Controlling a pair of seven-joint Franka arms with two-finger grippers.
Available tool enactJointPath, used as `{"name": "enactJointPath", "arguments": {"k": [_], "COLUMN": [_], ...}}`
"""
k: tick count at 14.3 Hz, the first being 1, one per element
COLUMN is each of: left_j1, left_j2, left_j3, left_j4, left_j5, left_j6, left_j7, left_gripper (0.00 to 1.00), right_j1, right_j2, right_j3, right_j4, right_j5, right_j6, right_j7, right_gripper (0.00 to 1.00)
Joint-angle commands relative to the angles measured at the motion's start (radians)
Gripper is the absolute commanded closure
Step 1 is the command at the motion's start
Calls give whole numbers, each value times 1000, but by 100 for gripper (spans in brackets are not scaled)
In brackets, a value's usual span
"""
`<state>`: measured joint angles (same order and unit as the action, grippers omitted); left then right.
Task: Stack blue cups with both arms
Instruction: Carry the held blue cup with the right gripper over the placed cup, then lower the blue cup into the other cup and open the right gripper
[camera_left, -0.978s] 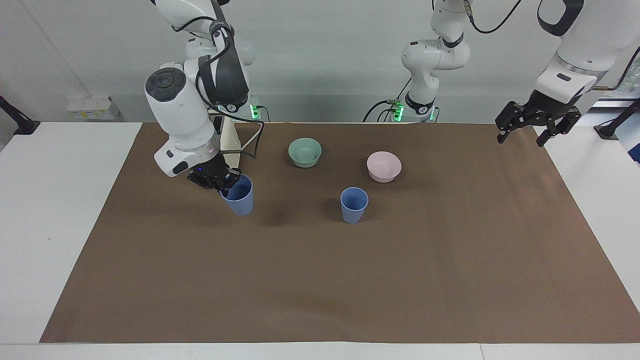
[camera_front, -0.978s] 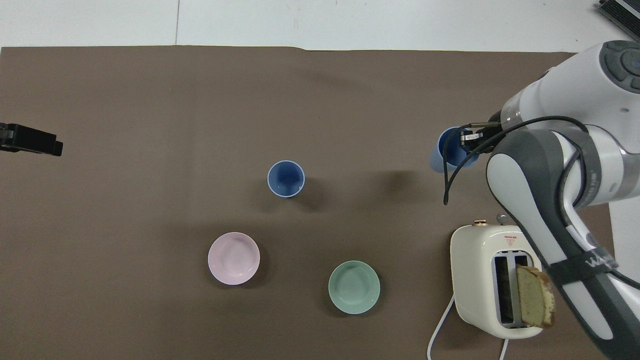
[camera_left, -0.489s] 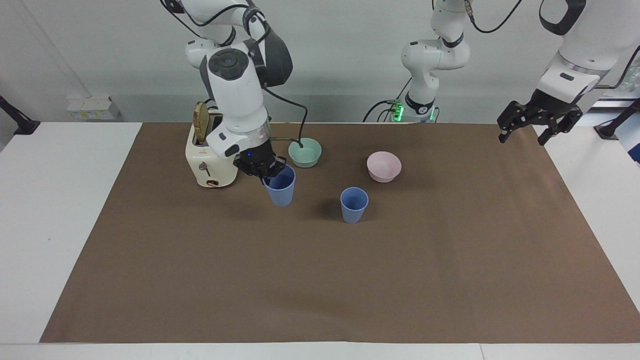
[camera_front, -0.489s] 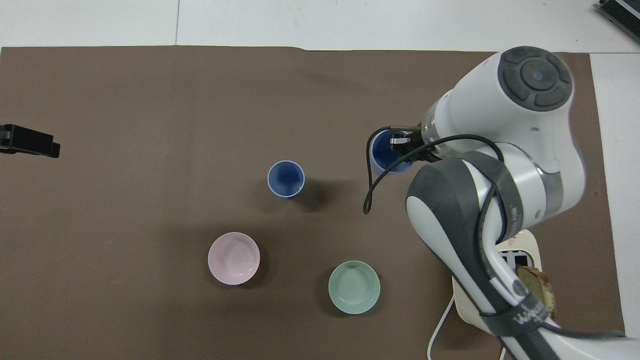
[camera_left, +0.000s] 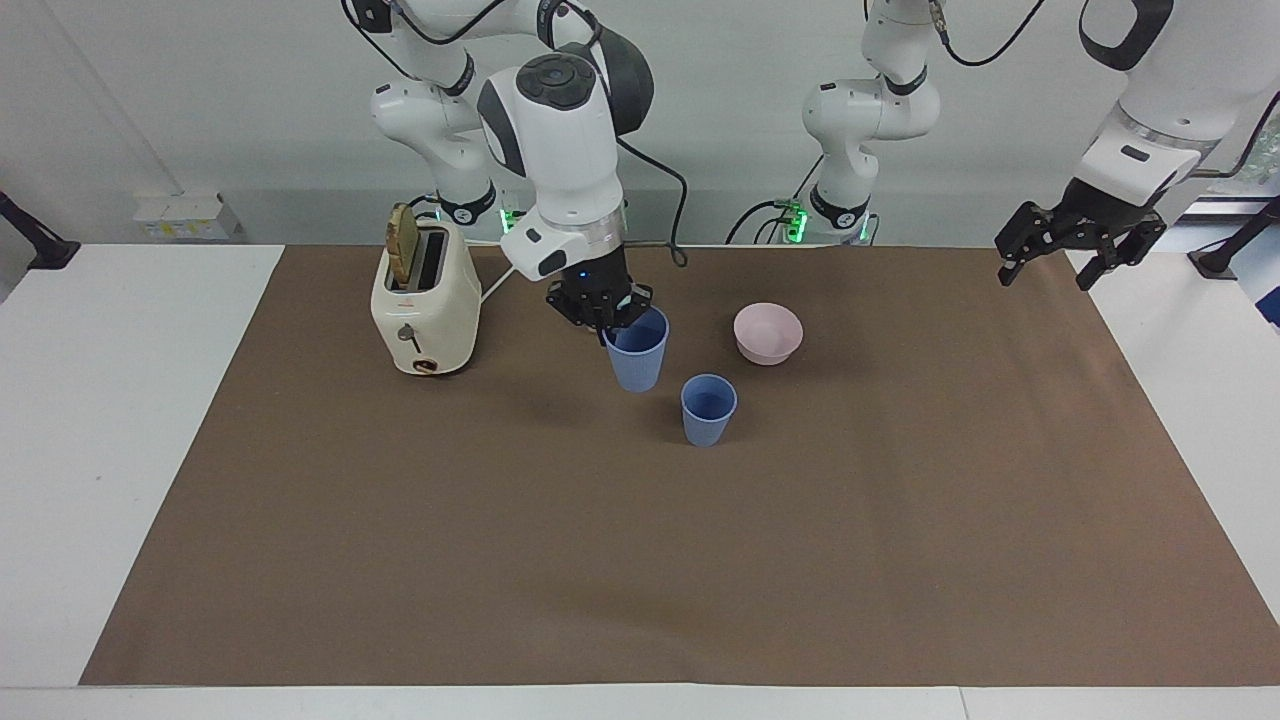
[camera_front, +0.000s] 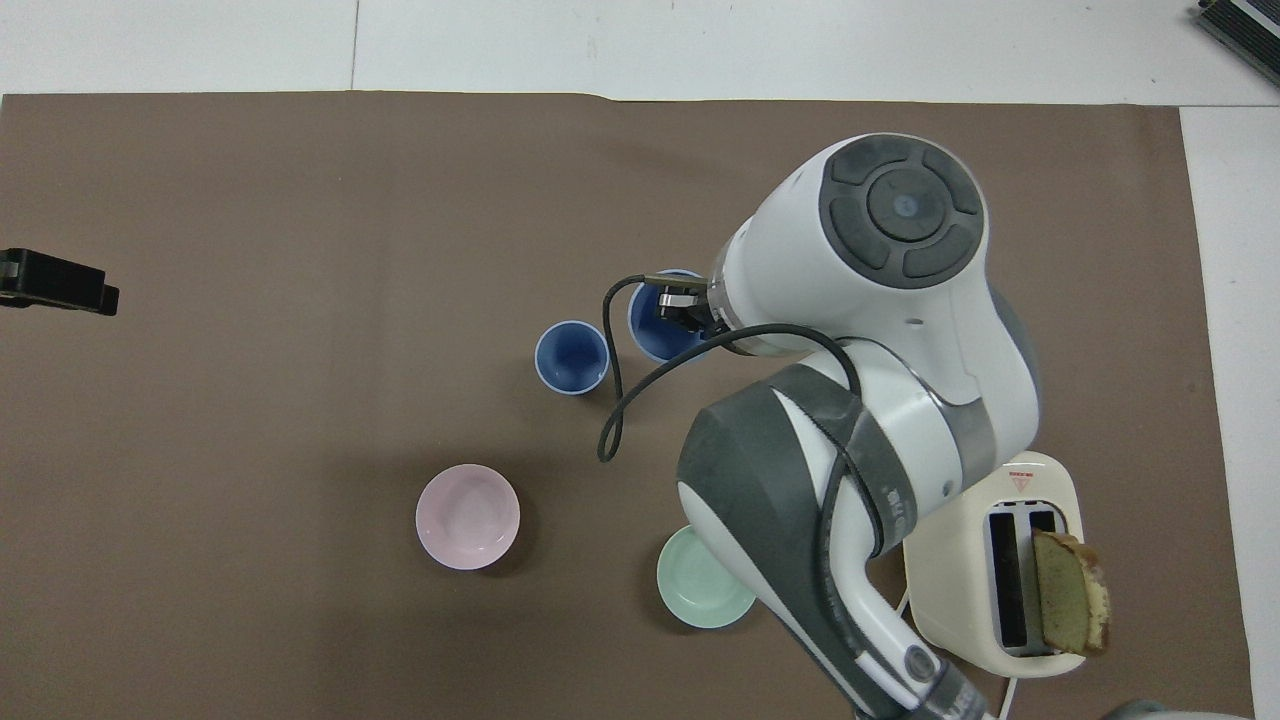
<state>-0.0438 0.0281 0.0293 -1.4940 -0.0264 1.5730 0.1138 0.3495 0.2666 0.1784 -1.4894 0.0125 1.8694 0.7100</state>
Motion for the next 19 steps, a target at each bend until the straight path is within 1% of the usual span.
{"name": "enactJointPath", "arguments": {"k": [1,3,5,9,19], "left_j1": [10,9,10,9,10], "left_j2": [-17,-17,-17,-17,-17], "left_j3": [-6,-6,-6,-6,-6], "left_j4": [-9,-9,-9,-9,-9], "left_j5": [-1,-3,-3,-3,-3], "left_j6": [-15,-16,-15,-15,-16], "left_j7": [-10,-10,-10,-10,-10], "left_gripper": [0,0,0,0,0], "right_j1": [49,55,83,100,100], "right_j2": [89,141,170,171,161], "right_j3": [-3,-3,-3,1,3], "right_j4": [58,104,112,106,81], "right_j5": [4,0,-2,-28,-16], "right_j6": [65,80,123,114,109], "right_j7": [69,74,98,109,106], "right_gripper": [100,100,100,100,100]}}
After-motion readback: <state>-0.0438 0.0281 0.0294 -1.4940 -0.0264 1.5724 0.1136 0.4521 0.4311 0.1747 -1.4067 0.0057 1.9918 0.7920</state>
